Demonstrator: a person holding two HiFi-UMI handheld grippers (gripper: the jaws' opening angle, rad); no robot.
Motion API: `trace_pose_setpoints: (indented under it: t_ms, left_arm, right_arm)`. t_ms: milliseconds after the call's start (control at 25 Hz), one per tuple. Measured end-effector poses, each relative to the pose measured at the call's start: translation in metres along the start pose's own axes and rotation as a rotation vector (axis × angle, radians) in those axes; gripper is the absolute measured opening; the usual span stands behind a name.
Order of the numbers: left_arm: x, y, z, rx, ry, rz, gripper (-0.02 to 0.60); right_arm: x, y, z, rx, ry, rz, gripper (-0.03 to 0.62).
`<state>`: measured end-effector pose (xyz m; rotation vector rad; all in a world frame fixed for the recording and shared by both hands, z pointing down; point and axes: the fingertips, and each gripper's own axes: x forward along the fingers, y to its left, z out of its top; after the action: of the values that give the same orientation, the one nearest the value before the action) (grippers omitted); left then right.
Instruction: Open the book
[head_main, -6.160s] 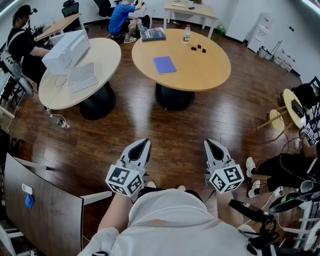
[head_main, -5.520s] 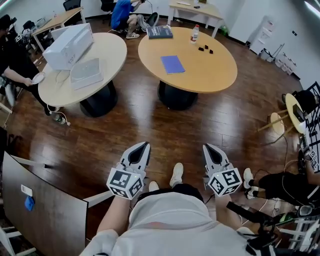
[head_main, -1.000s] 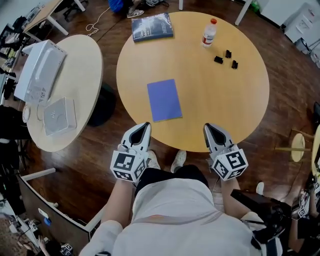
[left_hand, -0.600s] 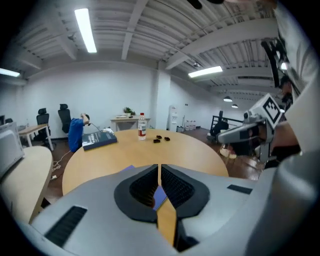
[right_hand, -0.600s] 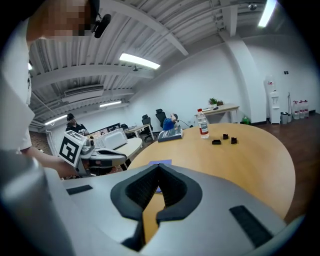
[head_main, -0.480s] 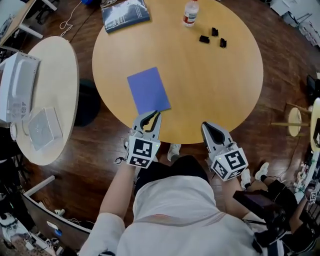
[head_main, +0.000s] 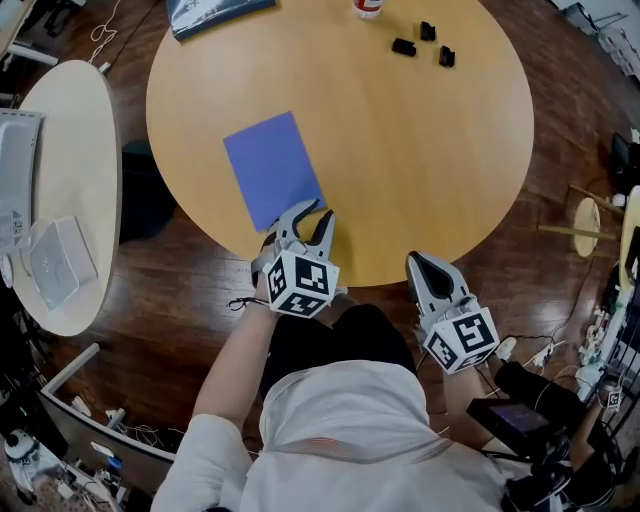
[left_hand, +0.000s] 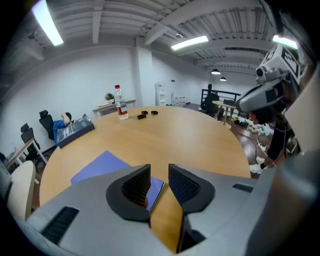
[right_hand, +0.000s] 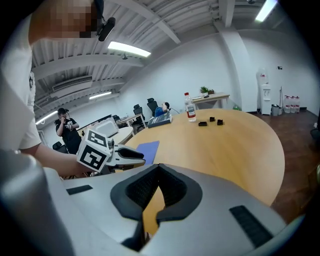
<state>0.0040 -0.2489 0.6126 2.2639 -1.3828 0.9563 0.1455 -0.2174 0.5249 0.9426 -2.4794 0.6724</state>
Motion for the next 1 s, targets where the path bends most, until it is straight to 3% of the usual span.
trace_pose_setpoints:
  t_ms: [120,240,480,1000]
  left_arm:
    - [0.016,-0.005,-0.009,0.086,0.045,0.031,0.106]
    - [0.026,-0.007,-0.018,0.122,0.083,0.046,0.106]
    - [0.037,-0.003,-0.028,0.106,0.112,0.067,0.104]
    - [0.041,-0.001,-0.032,0.044,0.134,0.034,0.101]
  right_arm:
    - [0.001,-0.004,-0.013,0.017,0.019,-0.002,-0.006]
    - [0.001,-0.007,-0.021,0.026,0.031,-0.002,-0.006]
    - [0.002,-0.014,-0.029,0.04,0.044,-0.012,-0.006]
    - [0.004,-0.021,-0.028,0.052,0.041,-0.017,-0.006]
